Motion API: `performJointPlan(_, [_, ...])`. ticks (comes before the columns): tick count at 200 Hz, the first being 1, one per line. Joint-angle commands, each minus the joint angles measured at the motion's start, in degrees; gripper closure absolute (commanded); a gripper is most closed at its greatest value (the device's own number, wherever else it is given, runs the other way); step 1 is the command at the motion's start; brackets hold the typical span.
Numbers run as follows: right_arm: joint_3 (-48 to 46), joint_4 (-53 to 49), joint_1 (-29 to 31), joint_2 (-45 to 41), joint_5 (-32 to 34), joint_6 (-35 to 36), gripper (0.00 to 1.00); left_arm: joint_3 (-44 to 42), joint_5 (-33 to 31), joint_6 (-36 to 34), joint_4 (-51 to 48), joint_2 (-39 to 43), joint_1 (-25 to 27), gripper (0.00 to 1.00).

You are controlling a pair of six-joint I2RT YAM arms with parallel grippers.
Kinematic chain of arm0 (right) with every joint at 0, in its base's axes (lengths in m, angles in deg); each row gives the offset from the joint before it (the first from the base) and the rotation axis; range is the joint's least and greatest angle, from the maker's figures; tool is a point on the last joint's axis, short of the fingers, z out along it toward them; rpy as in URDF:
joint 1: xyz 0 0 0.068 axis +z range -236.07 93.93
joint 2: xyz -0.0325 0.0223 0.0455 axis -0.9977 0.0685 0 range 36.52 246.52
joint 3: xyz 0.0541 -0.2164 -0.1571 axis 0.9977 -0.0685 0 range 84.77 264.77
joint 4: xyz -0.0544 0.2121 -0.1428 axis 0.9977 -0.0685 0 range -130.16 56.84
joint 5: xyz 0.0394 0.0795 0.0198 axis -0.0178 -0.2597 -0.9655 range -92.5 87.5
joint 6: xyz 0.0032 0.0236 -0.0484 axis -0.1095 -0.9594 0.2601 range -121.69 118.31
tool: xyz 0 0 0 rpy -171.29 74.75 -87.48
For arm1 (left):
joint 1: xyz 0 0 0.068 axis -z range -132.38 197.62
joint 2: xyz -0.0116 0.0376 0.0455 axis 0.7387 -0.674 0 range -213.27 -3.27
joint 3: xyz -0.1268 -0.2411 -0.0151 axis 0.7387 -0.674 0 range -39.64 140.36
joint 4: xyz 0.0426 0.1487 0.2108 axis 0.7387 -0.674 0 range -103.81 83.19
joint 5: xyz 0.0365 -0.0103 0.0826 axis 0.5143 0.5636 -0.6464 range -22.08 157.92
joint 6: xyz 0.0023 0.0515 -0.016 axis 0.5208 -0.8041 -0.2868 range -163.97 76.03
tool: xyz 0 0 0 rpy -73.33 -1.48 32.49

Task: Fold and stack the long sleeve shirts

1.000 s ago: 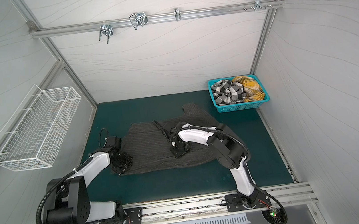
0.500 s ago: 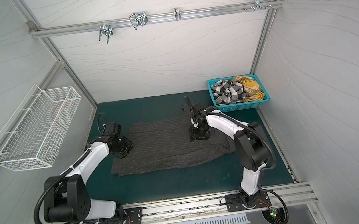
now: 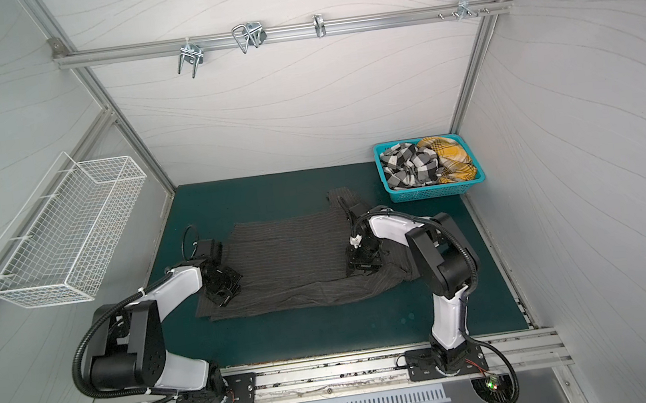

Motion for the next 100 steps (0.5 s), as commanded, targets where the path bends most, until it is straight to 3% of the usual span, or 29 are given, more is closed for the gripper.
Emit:
performJointPlan(1, [-2.69,-2.16,2.77,-2.22,-2.55,-1.77,0.47,-3.73,-2.45,-1.52,-5.09,4.19,-1.00,1.00])
performJointPlan(24, [-0.45,-4.57,3.23,-4.15,-3.37,-2.12,0.47,-1.50,-3.24,-2.83,-7.59,9.05,-1.00,0.99])
performJointPlan(59, [9.83,-10.54,1.02,-7.98,0.45,-2.15,0.45,11.94,-3.50,-10.03,-3.58,10.46,-0.29,0.74])
performJointPlan(82, [14.89,-10.27,-3.01,-9.89,1.36,-3.54,0.42,22.47,-7.49,-18.60,0.09,5.25,1.13,0.53])
performJointPlan(100, [17.71,-9.26,-6.21,-9.85,1.06,-4.85,0.42,31.82,-8.83,-24.32,-1.59,-3.51,0.47,0.48])
